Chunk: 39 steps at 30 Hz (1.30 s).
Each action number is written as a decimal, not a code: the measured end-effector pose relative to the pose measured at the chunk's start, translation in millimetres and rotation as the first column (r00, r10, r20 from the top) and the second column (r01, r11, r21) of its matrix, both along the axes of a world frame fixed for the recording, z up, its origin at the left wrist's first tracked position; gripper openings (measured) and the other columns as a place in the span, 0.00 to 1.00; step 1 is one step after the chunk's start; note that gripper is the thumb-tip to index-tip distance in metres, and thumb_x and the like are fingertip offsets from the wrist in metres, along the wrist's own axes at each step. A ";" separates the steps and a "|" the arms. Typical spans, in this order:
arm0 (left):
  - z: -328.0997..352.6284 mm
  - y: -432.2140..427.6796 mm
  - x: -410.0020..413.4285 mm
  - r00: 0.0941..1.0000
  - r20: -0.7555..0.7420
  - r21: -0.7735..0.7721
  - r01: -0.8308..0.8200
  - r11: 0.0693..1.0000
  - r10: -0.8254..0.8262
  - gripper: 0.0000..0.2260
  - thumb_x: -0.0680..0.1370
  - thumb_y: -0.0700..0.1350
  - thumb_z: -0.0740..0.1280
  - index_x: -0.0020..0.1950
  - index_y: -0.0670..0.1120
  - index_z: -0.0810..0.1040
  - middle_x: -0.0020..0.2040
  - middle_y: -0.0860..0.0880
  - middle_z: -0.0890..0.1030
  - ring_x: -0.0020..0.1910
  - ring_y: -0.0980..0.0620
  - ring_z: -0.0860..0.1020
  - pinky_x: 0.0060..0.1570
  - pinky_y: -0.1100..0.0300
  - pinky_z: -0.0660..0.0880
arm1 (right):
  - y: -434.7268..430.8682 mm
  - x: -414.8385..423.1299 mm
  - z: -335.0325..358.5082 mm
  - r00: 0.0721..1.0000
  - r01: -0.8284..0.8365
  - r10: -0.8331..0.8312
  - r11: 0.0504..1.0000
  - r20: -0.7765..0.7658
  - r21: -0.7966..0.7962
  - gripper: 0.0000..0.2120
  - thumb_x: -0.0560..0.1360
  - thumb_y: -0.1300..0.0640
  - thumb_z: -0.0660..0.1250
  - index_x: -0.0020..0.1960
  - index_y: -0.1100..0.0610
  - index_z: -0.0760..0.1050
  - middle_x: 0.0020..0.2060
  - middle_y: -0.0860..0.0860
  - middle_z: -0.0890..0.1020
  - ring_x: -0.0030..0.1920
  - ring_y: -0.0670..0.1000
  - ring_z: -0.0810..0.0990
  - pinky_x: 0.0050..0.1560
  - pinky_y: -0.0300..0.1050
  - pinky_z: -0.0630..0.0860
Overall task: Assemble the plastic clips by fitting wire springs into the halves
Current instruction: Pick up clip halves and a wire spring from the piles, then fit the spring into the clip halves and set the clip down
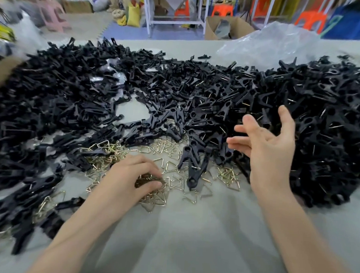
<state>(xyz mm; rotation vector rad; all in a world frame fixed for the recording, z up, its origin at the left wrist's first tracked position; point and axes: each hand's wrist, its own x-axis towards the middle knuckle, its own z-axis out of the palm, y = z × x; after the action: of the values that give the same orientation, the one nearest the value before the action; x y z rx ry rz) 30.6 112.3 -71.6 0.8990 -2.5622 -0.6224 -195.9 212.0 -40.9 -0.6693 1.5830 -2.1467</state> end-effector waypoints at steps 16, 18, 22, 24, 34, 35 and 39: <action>7.6 -17.4 7.6 0.711 -0.485 0.369 -0.361 0.857 0.508 0.07 0.78 0.41 0.68 0.44 0.52 0.76 0.37 0.52 0.82 0.30 0.55 0.76 0.34 0.63 0.74 | -101.1 44.5 -7.5 0.193 0.066 0.651 0.738 -0.734 0.672 0.18 0.78 0.55 0.65 0.67 0.53 0.72 0.60 0.53 0.76 0.61 0.55 0.72 0.62 0.48 0.69; 8.1 -19.8 9.8 0.703 -0.464 0.424 -0.357 0.832 0.538 0.08 0.76 0.40 0.70 0.47 0.54 0.77 0.37 0.52 0.82 0.30 0.57 0.76 0.35 0.66 0.73 | -115.6 46.3 -10.7 0.101 0.151 0.715 0.676 -0.692 0.721 0.18 0.77 0.52 0.65 0.66 0.53 0.71 0.62 0.53 0.75 0.62 0.56 0.70 0.62 0.51 0.69; 4.5 -24.4 15.2 0.789 -0.326 0.316 -0.428 0.847 0.520 0.07 0.76 0.43 0.70 0.47 0.56 0.79 0.39 0.54 0.83 0.33 0.55 0.76 0.39 0.63 0.70 | -121.1 49.1 -13.4 0.017 0.141 0.715 0.691 -0.699 0.709 0.11 0.77 0.52 0.65 0.58 0.53 0.75 0.54 0.51 0.77 0.58 0.54 0.70 0.58 0.50 0.69; 4.3 -24.1 17.2 0.816 -0.281 0.209 -0.463 0.862 0.506 0.07 0.77 0.42 0.68 0.47 0.54 0.80 0.41 0.55 0.83 0.36 0.50 0.78 0.38 0.64 0.69 | -115.5 48.9 -12.1 0.057 0.070 0.702 0.707 -0.710 0.704 0.09 0.77 0.52 0.66 0.54 0.55 0.76 0.49 0.50 0.78 0.55 0.53 0.71 0.56 0.50 0.69; 11.3 -4.7 3.1 0.945 -0.300 -0.129 -0.175 0.976 0.130 0.15 0.78 0.45 0.67 0.64 0.46 0.78 0.55 0.52 0.82 0.55 0.54 0.78 0.57 0.63 0.71 | -51.4 65.2 -1.5 0.284 -0.229 0.558 0.829 -0.779 0.510 0.06 0.72 0.60 0.73 0.49 0.57 0.80 0.39 0.46 0.81 0.39 0.44 0.77 0.45 0.39 0.74; 11.0 -0.9 0.8 0.941 -0.328 -0.082 -0.119 0.989 0.086 0.12 0.78 0.44 0.66 0.62 0.46 0.79 0.51 0.54 0.83 0.50 0.57 0.80 0.53 0.66 0.73 | -44.1 65.9 -4.2 0.361 -0.258 0.550 0.835 -0.753 0.486 0.06 0.72 0.60 0.73 0.48 0.55 0.80 0.38 0.44 0.81 0.38 0.43 0.77 0.44 0.36 0.74; 12.8 12.5 -9.0 0.813 -0.529 0.380 -0.028 0.924 0.242 0.11 0.81 0.39 0.62 0.54 0.52 0.81 0.34 0.49 0.82 0.29 0.56 0.76 0.34 0.69 0.73 | -25.1 61.9 -9.1 0.774 -0.499 0.585 0.799 -0.241 0.335 0.07 0.71 0.64 0.72 0.42 0.51 0.82 0.36 0.49 0.84 0.34 0.45 0.81 0.36 0.35 0.76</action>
<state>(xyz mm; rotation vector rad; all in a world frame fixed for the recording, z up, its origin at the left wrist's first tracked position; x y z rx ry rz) 21.6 124.8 -58.7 0.8352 -1.8561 -1.1431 -133.9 186.9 -50.0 -1.2793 1.5306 -1.4221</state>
